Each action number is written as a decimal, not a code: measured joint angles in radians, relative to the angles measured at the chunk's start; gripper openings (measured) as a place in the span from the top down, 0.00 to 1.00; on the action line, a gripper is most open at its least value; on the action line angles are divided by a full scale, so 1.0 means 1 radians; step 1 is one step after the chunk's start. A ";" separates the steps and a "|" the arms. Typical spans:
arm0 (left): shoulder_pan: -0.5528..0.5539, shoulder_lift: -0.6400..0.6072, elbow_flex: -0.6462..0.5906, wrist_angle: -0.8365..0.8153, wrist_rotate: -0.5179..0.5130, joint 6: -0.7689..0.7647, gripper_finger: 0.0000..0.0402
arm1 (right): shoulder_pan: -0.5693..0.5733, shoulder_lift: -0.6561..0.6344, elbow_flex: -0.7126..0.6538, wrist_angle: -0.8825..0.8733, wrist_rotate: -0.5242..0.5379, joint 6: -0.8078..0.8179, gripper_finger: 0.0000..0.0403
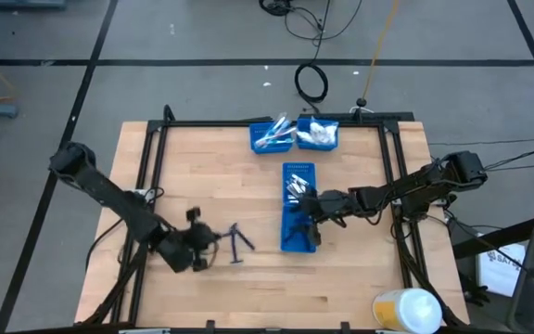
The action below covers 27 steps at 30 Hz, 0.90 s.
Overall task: Pick & Place Travel size toiletries
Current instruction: Put the blue safety razor in the bottom blue bin
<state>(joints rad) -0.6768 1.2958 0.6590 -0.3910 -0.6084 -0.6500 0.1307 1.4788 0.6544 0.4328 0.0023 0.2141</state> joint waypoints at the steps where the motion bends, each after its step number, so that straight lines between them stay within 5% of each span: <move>1: 0.013 -0.027 0.000 0.038 -0.066 0.051 0.98 | 0.000 0.000 0.000 0.033 0.001 -0.013 0.35; 6: 0.096 -0.080 -0.001 0.299 -0.291 0.355 0.97 | 0.007 0.000 -0.001 0.224 -0.002 -0.071 0.35; 10: 0.176 -0.044 -0.002 0.522 -0.288 0.539 0.99 | 0.009 0.008 -0.001 0.343 -0.003 -0.078 0.35; 21: 0.359 0.330 0.000 1.249 0.108 0.713 0.98 | 0.022 0.008 -0.001 0.422 -0.002 -0.103 0.35; 27: 0.401 0.458 0.021 1.428 0.216 0.719 0.99 | 0.035 0.008 0.000 0.410 -0.002 -0.133 0.35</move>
<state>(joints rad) -0.2762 1.7539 0.6804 1.0372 -0.3924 0.0694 0.1661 1.4872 0.6540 0.8430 0.0002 0.0814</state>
